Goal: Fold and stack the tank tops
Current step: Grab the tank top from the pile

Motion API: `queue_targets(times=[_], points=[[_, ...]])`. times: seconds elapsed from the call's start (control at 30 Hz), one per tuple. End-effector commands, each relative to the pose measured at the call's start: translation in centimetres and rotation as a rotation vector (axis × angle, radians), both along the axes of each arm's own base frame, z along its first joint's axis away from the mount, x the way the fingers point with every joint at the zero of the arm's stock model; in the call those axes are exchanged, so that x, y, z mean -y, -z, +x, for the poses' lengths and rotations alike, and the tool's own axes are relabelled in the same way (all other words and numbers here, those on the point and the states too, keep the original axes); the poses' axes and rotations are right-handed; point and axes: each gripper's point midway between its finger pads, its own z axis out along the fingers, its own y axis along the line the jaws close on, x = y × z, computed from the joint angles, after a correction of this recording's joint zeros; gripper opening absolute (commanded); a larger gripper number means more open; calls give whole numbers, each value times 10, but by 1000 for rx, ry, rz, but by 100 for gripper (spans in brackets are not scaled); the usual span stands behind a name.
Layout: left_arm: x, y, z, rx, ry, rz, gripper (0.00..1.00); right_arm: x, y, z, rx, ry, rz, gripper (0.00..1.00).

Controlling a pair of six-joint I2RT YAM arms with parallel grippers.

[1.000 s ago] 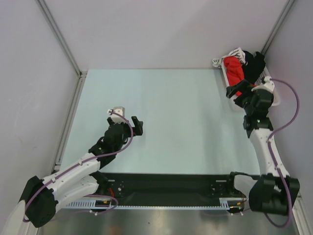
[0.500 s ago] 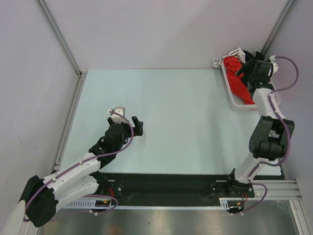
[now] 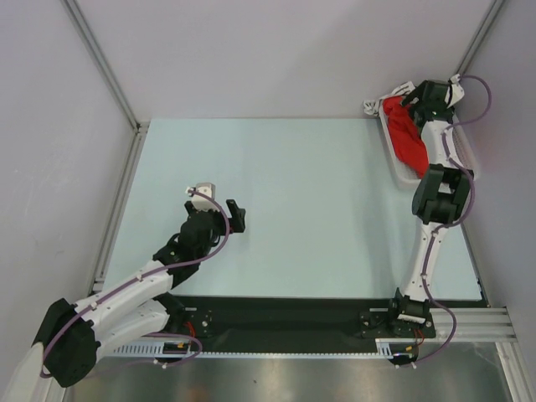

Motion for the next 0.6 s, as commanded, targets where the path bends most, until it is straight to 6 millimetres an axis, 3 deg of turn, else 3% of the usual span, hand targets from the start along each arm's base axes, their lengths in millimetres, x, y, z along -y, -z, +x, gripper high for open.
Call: queue_targets(times=[0.0, 0.07, 0.2, 0.23, 0.27, 0.3, 0.33, 0.37, 0.4, 0.43, 0.5, 0.53, 0.57], points=[[3, -14, 5, 30, -1, -34, 100, -1, -1, 19, -16, 1, -19, 100], [3, -13, 5, 28, -3, -30, 100, -1, 19, 27, -27, -3, -4, 92], [3, -13, 6, 29, -6, -24, 100, -1, 26, 30, -20, -5, 23, 39], [2, -12, 6, 26, -8, -21, 100, -4, 25, 28, -24, -13, 23, 11], [2, -11, 6, 25, -6, -19, 100, -7, 18, 27, -16, -14, 16, 0], [3, -12, 6, 26, -6, -19, 100, -4, -15, 20, 22, 16, -29, 0], [3, -12, 6, 25, -6, -19, 100, -7, -14, 11, 6, 23, -45, 0], [3, -11, 6, 23, -4, -18, 100, -16, -37, 11, 60, 20, -67, 0], [3, -12, 6, 25, -3, -20, 100, -20, -83, -1, 133, 26, -92, 0], [4, -12, 6, 25, 0, -21, 100, -26, -90, -8, 143, 23, -96, 0], [4, -11, 6, 25, 4, -19, 100, -48, -133, -20, 211, -2, -117, 0], [5, -12, 6, 27, 7, -21, 100, -59, -173, -35, 272, -25, -144, 0], [5, -12, 6, 29, 9, -21, 100, -71, -192, -45, 295, -57, -157, 0]])
